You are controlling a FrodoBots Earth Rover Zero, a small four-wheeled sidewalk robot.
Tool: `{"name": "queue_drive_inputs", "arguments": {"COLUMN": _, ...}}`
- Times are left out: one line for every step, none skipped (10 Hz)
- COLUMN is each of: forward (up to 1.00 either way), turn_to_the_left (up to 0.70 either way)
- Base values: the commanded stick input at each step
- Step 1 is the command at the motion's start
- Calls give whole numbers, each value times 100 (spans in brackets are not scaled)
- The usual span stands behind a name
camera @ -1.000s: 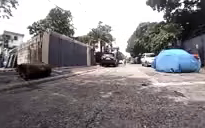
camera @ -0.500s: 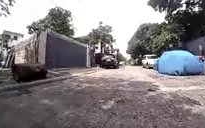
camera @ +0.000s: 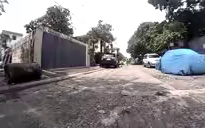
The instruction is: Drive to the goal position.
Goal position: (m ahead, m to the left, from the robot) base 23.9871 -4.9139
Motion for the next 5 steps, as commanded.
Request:
{"name": "queue_drive_inputs", "arguments": {"forward": 70, "turn_to_the_left": -6}}
{"name": "queue_drive_inputs", "arguments": {"forward": 70, "turn_to_the_left": 0}}
{"name": "queue_drive_inputs", "arguments": {"forward": 70, "turn_to_the_left": 0}}
{"name": "queue_drive_inputs", "arguments": {"forward": 70, "turn_to_the_left": 0}}
{"name": "queue_drive_inputs", "arguments": {"forward": 70, "turn_to_the_left": -22}}
